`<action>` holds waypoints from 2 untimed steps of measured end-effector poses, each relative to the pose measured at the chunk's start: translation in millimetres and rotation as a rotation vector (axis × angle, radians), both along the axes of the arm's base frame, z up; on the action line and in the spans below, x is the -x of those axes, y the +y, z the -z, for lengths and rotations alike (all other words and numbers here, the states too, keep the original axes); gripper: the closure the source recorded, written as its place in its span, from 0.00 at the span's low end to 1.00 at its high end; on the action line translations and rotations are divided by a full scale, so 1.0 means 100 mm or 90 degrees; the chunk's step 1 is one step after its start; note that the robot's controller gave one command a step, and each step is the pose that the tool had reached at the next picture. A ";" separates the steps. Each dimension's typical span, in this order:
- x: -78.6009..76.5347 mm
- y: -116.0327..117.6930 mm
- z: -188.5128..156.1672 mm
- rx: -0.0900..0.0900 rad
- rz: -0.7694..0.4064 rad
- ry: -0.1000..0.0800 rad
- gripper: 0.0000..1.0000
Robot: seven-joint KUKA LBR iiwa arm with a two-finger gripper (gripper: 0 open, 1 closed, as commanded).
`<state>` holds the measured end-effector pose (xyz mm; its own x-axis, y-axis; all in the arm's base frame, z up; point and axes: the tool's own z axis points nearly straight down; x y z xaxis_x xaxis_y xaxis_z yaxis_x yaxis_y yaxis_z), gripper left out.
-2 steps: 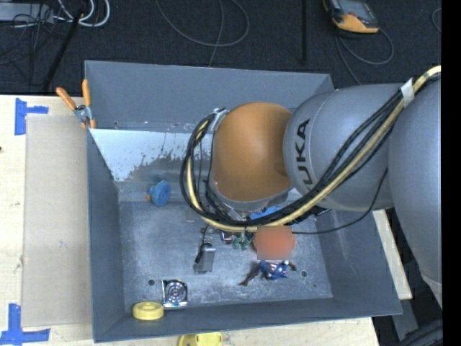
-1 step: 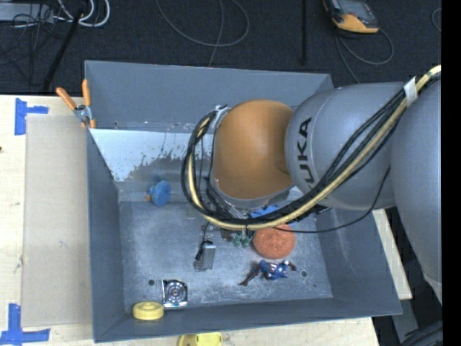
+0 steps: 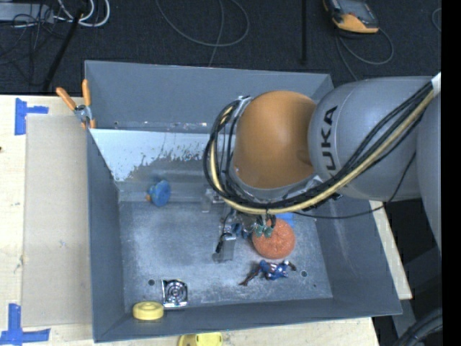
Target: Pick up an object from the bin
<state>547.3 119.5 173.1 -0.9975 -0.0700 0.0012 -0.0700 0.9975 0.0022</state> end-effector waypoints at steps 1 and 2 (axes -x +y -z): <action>-0.47 -0.07 -0.01 0.004 0.023 -0.002 0.00; -0.31 -0.30 -0.01 -0.001 -0.026 -0.001 0.00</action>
Offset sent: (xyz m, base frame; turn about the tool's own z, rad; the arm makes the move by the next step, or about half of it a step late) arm -0.0041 -0.0922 0.0028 -0.1349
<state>578.2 89.7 174.4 -0.9938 -0.1109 -0.0008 -0.1109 0.9938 0.0029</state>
